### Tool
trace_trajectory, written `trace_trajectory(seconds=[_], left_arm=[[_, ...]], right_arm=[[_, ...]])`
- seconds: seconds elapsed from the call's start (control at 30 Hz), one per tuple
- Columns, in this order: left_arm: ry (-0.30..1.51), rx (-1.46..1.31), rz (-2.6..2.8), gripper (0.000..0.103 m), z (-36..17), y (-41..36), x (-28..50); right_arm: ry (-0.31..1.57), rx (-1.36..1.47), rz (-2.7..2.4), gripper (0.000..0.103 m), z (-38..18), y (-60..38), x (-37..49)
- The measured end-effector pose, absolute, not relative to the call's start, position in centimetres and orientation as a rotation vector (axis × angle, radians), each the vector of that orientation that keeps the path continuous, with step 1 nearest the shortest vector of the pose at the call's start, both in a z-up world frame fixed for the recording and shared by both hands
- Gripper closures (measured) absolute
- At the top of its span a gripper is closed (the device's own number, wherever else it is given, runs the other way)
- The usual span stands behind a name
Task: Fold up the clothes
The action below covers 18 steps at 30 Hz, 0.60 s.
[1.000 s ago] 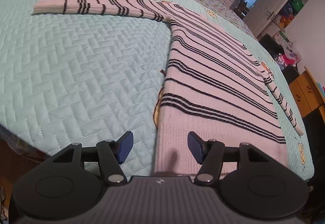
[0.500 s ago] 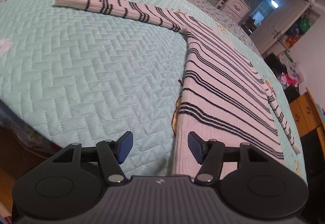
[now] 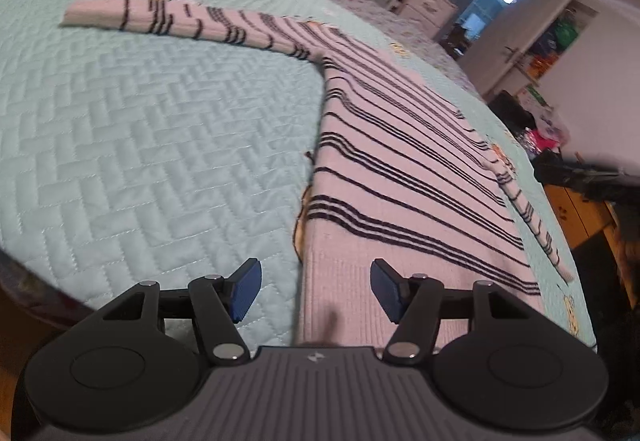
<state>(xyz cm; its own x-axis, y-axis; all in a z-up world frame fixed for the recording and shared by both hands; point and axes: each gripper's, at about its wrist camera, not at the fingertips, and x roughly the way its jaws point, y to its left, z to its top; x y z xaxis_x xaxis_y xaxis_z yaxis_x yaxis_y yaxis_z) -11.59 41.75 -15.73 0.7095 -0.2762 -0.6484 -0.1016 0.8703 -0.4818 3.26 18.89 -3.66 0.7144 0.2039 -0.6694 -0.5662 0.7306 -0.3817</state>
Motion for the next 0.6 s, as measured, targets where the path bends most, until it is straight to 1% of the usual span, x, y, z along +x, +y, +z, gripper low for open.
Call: trace_trajectory(seconds=[0.03,0.13,0.27,0.4,0.53,0.6], left_arm=[[0.786,-0.526,-0.102,0.039,-16.0,41.9,-11.6],[0.792,-0.563,-0.104,0.039,-16.8,42.5,-11.5],[0.774,-0.600,-0.104,0.039,-17.1,43.8,-11.8],[0.768,-0.622,-0.110,0.039,-17.3,44.7,-11.8],[0.765,-0.626,-0.116,0.039,-17.3,44.8,-11.7],[0.768,-0.628,-0.115,0.039,-17.2,44.9,-11.6]], right_arm=[[0.554,-0.821,0.387,0.012,-3.9,19.2,2.5],[0.324,-1.158,0.185,0.012,-2.9,17.0,2.7],[0.102,-1.285,-0.087,0.012,1.0,11.8,3.5],[0.065,-1.212,-0.284,0.011,4.1,9.2,5.5],[0.170,-0.961,-0.253,0.011,5.0,11.6,6.6],[0.260,-0.761,-0.157,0.011,5.5,13.5,6.5]])
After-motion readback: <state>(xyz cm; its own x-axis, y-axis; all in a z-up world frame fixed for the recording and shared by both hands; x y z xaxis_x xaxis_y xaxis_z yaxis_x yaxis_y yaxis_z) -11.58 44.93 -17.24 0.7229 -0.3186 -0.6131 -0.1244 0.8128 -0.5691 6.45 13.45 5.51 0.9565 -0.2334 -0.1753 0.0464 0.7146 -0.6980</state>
